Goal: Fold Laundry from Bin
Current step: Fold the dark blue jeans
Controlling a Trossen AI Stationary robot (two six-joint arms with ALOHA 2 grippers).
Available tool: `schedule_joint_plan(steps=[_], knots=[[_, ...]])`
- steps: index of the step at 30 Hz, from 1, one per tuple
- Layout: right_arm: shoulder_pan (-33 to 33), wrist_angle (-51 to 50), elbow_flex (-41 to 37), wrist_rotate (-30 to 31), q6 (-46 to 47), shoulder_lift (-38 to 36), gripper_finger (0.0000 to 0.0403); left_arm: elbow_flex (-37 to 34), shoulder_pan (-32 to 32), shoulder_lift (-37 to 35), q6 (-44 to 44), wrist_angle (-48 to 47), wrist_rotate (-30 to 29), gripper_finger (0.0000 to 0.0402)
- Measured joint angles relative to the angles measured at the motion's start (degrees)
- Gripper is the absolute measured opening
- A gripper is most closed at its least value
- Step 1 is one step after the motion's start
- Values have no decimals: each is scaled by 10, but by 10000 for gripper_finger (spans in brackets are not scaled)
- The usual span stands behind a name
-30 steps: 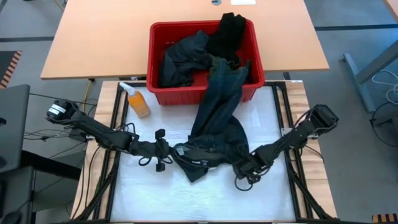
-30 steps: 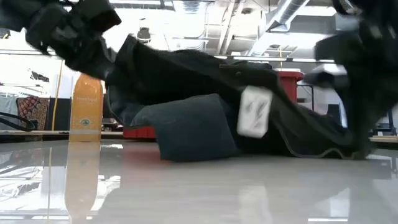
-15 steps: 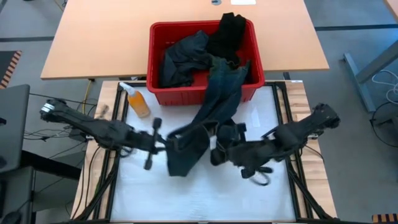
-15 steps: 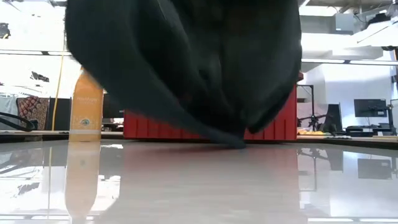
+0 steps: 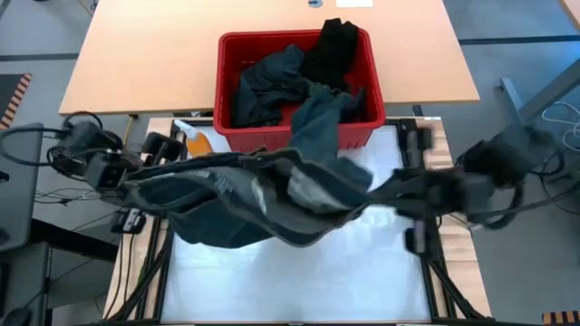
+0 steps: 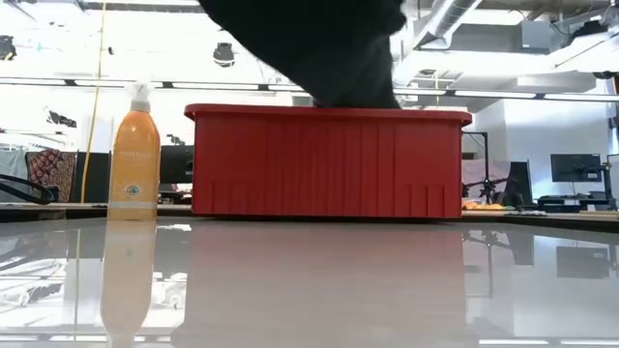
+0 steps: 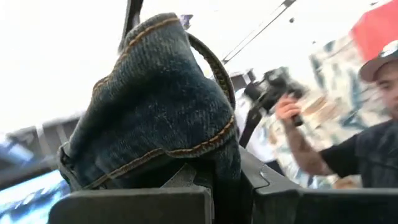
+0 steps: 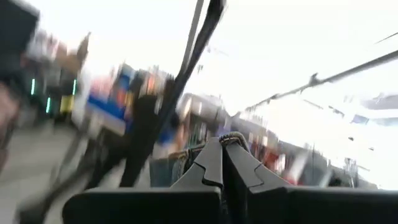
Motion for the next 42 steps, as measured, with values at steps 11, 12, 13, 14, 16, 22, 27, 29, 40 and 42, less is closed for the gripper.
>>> schedule_joint_plan(steps=[11,12,13,14,16,22,27,29,40,42], knots=[[68,117,10,-136,-44,2,18,230,-10,159,-1,-78,100,2],[73,120,11,-135,-53,0,18,249,-10,172,0,-94,96,2],[77,118,11,-131,-55,-3,18,269,-10,184,0,-113,87,3],[81,113,11,-117,-55,-6,18,286,-10,195,0,-137,70,3],[86,83,12,-55,-51,-14,18,313,-10,211,4,-203,19,5],[51,-169,13,205,79,-36,18,331,-7,234,29,-421,-208,7],[-44,-474,8,234,339,-43,18,323,4,244,-25,-604,-385,7],[-87,-573,-7,234,425,-44,18,308,16,246,-56,-663,-437,7],[-294,-418,-386,220,483,-141,23,64,81,231,-176,-753,-493,8],[-342,-299,-497,191,471,-193,23,-6,83,196,-197,-695,-511,8]])
